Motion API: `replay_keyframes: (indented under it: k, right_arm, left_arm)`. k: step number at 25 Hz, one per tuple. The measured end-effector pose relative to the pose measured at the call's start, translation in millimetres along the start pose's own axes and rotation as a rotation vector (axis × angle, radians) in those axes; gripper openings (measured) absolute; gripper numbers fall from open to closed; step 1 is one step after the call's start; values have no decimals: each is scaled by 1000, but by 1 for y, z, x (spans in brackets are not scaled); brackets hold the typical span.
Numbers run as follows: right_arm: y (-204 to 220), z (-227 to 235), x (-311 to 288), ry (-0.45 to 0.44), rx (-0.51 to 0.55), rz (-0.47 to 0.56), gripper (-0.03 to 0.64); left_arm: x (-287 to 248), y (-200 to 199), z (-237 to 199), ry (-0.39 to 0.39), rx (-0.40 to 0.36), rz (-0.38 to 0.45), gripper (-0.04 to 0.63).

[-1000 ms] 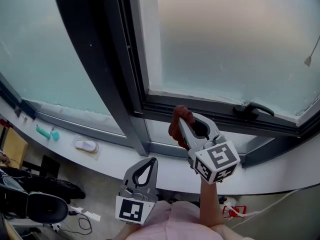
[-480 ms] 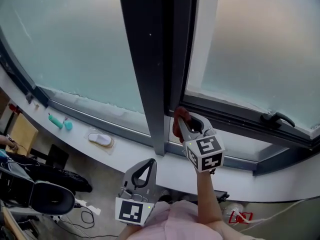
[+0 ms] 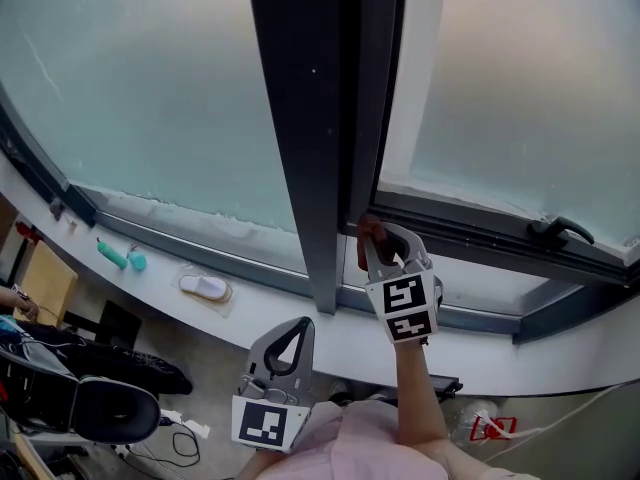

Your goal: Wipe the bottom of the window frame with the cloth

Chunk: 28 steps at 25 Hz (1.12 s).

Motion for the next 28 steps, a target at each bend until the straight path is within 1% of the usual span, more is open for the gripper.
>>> replay_keyframes:
  k: [3, 10, 18, 21, 24, 28]
  right_arm:
    - [0, -1, 0, 8, 26, -1, 52]
    - [3, 4, 6, 21, 40, -13, 52]
    - [10, 16, 20, 43, 7, -4, 51]
    - [12, 26, 29, 82, 0, 5, 51]
    - [14, 35, 35, 85, -40, 21, 54]
    - [17, 34, 37, 97, -13, 15, 54]
  left_arm:
    - [1, -1, -1, 7, 1, 4, 0]
    - [3, -2, -1, 11, 5, 10, 0]
    - [3, -2, 6, 32, 7, 11, 0]
    - [3, -2, 9, 36, 8, 9, 0]
    - [3, -1, 13, 41, 8, 10, 0]
    - [-1, -3, 21, 64, 12, 12, 0]
Point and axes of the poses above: the fingertips, and each gripper's own axes: x backward along the fingers, z to its right, y out of its underside, the point moved 9 cm from there along x, backward along the fingers, and after that the axes turned 4 degrees about -y, right-handed, at the moved point
